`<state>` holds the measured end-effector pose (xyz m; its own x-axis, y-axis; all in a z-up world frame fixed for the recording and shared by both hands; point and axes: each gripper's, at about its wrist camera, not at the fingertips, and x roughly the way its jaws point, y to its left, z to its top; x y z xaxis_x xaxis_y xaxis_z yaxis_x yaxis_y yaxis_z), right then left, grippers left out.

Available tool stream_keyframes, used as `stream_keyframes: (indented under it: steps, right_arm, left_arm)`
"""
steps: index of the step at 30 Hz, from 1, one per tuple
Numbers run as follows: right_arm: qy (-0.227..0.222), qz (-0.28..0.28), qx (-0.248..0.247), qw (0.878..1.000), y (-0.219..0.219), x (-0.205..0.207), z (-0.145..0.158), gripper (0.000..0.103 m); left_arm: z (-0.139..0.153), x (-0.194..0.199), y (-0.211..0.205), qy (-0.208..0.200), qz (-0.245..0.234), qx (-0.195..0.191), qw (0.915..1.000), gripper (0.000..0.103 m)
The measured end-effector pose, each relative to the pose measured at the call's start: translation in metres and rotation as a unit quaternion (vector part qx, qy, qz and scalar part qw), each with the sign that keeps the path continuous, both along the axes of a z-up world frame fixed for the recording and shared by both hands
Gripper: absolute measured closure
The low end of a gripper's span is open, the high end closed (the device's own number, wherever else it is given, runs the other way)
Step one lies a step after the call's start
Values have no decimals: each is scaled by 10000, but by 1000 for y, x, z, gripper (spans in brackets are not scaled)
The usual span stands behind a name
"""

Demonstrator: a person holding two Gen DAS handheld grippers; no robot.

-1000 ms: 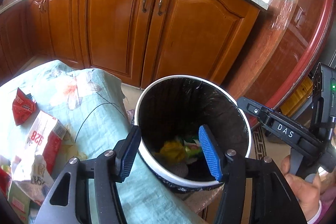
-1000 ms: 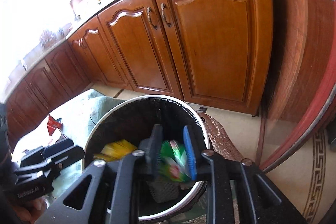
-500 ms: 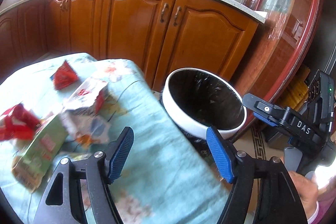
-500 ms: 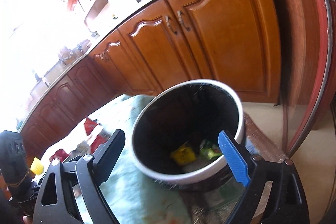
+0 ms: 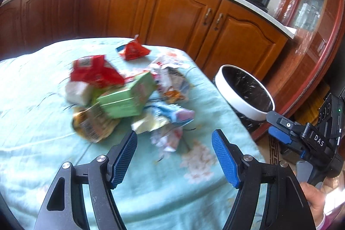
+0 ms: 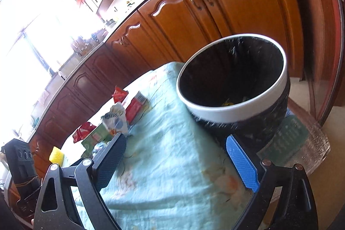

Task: Collect trash
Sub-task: 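Move both open grippers back to the remaining trash on the table, then grasp the gold foil wrapper with the left gripper while the right gripper grasps crumpled blue-white paper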

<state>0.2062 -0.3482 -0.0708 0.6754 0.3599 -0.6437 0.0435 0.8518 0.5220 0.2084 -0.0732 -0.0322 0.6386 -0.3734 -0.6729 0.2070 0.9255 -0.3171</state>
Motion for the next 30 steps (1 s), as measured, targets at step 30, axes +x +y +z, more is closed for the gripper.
stream_keyframes:
  steps: [30]
  right_arm:
    - [281, 1316, 291, 9905, 118, 34, -20, 27]
  left_arm:
    - [-22, 44, 86, 321, 383, 190, 9986, 33]
